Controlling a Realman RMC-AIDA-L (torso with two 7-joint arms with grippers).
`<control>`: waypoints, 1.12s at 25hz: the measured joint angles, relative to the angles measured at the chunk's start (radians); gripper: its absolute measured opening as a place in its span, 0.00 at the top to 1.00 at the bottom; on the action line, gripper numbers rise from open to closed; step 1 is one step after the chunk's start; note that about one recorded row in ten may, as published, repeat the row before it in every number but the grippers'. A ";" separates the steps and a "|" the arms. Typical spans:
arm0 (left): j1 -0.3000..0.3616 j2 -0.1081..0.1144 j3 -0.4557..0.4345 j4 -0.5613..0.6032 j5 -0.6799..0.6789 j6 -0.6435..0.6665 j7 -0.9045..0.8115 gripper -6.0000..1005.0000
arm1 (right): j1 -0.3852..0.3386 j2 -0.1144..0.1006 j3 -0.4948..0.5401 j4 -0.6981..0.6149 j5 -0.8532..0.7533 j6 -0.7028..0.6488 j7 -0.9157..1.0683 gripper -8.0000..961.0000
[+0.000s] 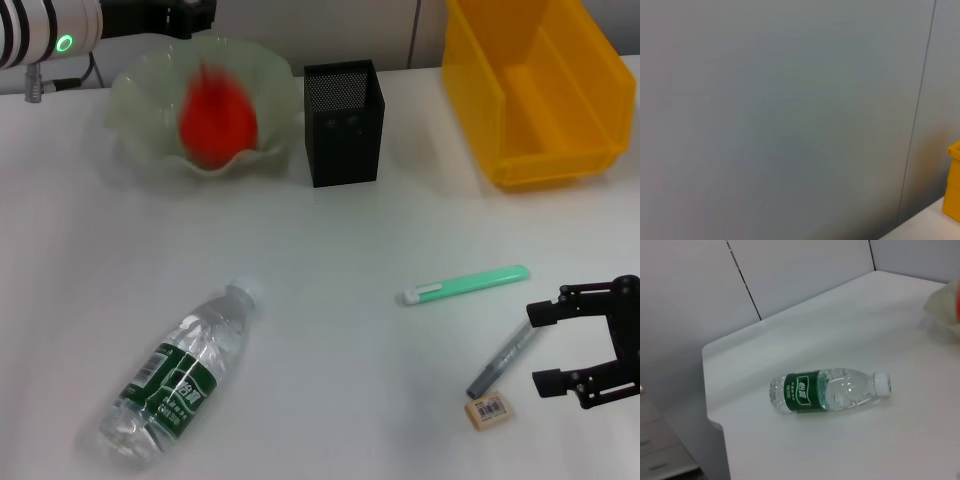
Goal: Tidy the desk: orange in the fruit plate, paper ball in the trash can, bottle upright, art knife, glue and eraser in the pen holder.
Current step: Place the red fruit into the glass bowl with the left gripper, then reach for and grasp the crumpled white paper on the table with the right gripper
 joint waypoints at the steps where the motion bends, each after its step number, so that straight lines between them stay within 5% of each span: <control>1: 0.000 0.000 0.000 0.000 0.000 0.000 0.000 0.71 | 0.000 0.000 0.000 0.000 0.000 0.000 0.000 0.13; 7: 0.003 0.001 0.000 0.000 0.000 0.003 0.005 0.53 | 0.005 0.000 0.000 0.007 -0.001 0.010 -0.004 0.13; 10: 0.022 0.004 -0.003 0.022 -0.037 0.044 0.050 0.36 | 0.007 0.000 0.000 0.008 -0.001 0.018 -0.004 0.13; 13: 0.107 0.010 -0.078 0.083 -0.299 0.260 0.268 0.16 | 0.008 0.000 0.001 0.004 0.004 0.021 -0.004 0.13; 14: 0.107 0.010 -0.078 0.083 -0.299 0.260 0.268 0.16 | 0.008 0.000 0.001 0.004 0.004 0.021 -0.004 0.13; 18: 0.226 0.022 -0.221 0.101 -0.516 0.647 0.455 0.17 | 0.008 0.000 0.018 -0.015 0.007 0.021 0.006 0.13; 24: 0.315 0.033 -0.307 0.071 -0.569 0.901 0.530 0.17 | 0.008 0.004 0.027 -0.069 0.007 0.021 0.054 0.13; 28: 0.378 0.050 -0.314 -0.014 -0.572 1.078 0.666 0.17 | 0.000 0.027 0.011 -0.203 0.008 0.008 0.149 0.13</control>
